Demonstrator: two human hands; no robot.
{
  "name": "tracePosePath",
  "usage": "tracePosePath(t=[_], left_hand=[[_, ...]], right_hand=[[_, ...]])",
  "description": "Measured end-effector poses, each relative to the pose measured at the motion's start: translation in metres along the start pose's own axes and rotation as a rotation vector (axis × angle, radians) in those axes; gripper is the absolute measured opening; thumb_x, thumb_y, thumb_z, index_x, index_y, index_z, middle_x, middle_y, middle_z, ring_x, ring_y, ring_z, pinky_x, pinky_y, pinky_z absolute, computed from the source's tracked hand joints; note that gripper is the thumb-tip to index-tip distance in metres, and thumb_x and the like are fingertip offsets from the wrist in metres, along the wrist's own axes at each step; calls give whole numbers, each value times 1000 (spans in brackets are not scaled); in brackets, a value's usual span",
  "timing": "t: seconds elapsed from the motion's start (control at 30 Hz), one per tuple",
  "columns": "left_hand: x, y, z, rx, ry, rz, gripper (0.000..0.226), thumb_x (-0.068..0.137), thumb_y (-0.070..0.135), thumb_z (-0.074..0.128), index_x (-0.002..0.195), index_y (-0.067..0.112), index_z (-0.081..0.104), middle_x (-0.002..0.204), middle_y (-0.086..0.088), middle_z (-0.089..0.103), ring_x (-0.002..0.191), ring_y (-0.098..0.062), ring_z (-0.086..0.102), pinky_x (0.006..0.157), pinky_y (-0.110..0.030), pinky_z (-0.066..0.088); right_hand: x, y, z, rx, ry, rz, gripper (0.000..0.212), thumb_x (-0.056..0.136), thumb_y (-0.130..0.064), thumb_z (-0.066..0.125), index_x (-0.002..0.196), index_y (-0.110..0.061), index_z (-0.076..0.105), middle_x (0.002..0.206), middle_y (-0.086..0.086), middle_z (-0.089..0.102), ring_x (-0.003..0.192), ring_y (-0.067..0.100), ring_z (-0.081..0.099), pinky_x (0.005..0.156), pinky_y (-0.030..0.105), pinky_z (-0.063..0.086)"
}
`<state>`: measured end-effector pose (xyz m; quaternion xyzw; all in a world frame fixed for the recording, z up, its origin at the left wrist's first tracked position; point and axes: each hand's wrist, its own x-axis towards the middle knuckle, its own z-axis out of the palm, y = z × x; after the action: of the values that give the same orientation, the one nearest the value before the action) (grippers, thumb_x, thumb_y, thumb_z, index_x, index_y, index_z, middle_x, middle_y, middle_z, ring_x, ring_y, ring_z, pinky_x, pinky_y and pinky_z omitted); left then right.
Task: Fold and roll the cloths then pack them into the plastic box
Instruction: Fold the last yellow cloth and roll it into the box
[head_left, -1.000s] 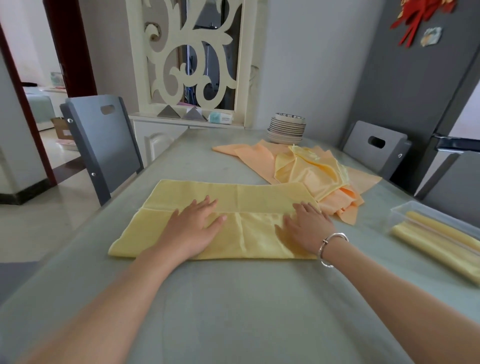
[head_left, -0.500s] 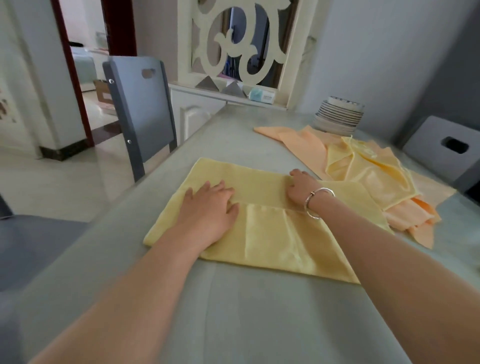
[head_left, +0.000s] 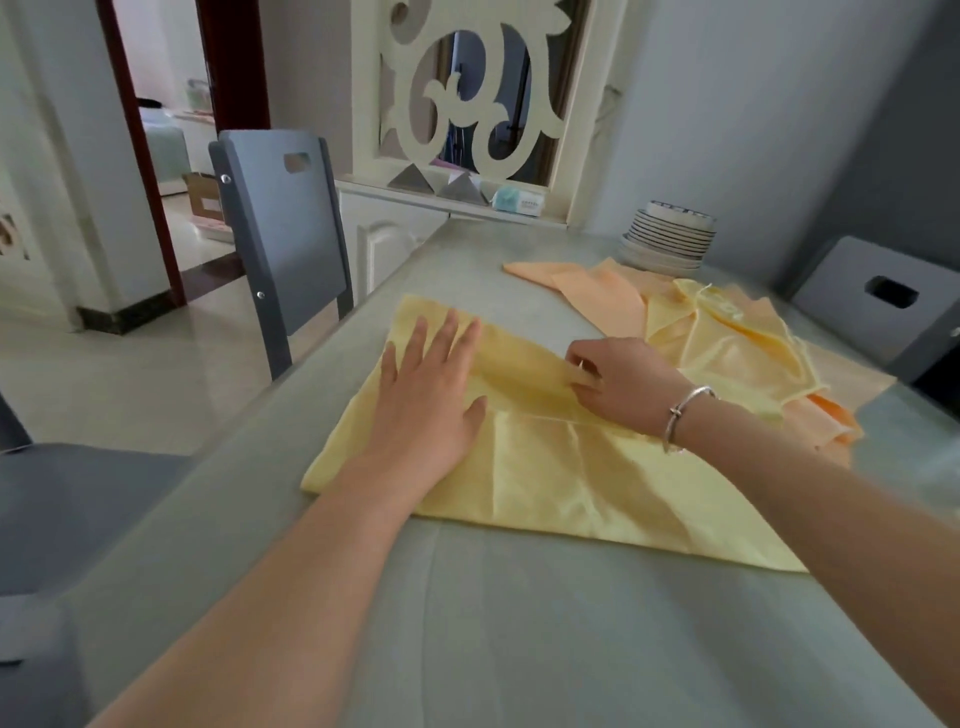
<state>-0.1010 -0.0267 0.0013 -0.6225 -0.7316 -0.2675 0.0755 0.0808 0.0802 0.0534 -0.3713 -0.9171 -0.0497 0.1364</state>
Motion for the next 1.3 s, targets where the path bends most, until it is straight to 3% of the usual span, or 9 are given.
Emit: tracePosePath(t=[0.07, 0.13, 0.23, 0.3, 0.4, 0.53, 0.73, 0.97, 1.3], left_hand=[[-1, 6, -5, 24, 79, 105, 81, 91, 25, 56, 150, 32, 1, 159, 6, -7, 146, -22, -10, 119, -48, 0], [-4, 11, -7, 72, 143, 177, 77, 88, 16, 59, 149, 35, 15, 160, 6, -1, 146, -21, -10, 118, -48, -3], [-11, 12, -12, 104, 117, 157, 52, 84, 8, 58, 128, 35, 53, 152, 10, 30, 147, -17, 1, 117, -46, -7], [-18, 11, -16, 92, 41, 93, 47, 82, 4, 54, 118, 34, 62, 139, 14, 49, 144, -13, 17, 116, -43, -8], [-30, 6, -25, 93, -39, 9, 52, 78, -2, 49, 116, 32, 63, 127, 13, 58, 136, -10, 33, 116, -40, -5], [-39, 9, -35, 114, -27, -47, 51, 79, -2, 47, 115, 29, 64, 123, 6, 62, 122, -14, 49, 118, -39, 4], [-56, 4, -39, 161, -33, -56, 57, 77, -1, 47, 121, 33, 61, 131, 5, 58, 127, -15, 45, 114, -38, 14], [-73, -1, -42, 170, -102, -115, 66, 78, -5, 43, 131, 34, 53, 138, 7, 51, 129, -18, 42, 115, -44, 15], [-71, -14, -36, 114, -52, -274, 59, 80, -4, 39, 124, 30, 59, 129, 2, 59, 123, -20, 47, 116, -40, 14]], right_hand=[[-28, -13, -11, -60, -4, -112, 17, 85, -19, 54, 101, -22, 59, 72, -14, 47, 74, 11, 46, 68, 21, 25], [-55, -17, -16, -130, -11, -169, 20, 87, -23, 53, 106, -27, 56, 78, -15, 47, 77, 9, 45, 74, 22, 27], [-87, -9, -13, -169, -20, -134, 26, 83, -23, 58, 108, -26, 53, 90, -12, 54, 91, 14, 52, 88, 26, 32], [-104, 4, -12, -188, -53, -45, 29, 79, -20, 57, 106, -27, 50, 95, -13, 53, 96, 13, 50, 88, 26, 31], [-124, 24, -16, -112, -78, 121, 25, 75, -15, 55, 98, -27, 51, 92, -15, 53, 93, 11, 50, 84, 25, 35], [-146, 36, -21, 97, 44, 285, 22, 69, -8, 57, 79, -27, 53, 77, -16, 52, 80, 14, 55, 73, 28, 44], [-169, 26, -24, 272, 158, 273, 23, 69, -4, 60, 77, -25, 54, 79, -12, 56, 77, 14, 55, 70, 31, 48], [-180, 24, -17, 276, 126, 257, 37, 69, -2, 58, 69, -36, 44, 84, -12, 49, 80, 12, 51, 77, 29, 42], [-185, 32, -14, 265, 85, 350, 24, 73, -3, 56, 78, -26, 54, 87, -11, 48, 93, 15, 51, 87, 35, 43]])
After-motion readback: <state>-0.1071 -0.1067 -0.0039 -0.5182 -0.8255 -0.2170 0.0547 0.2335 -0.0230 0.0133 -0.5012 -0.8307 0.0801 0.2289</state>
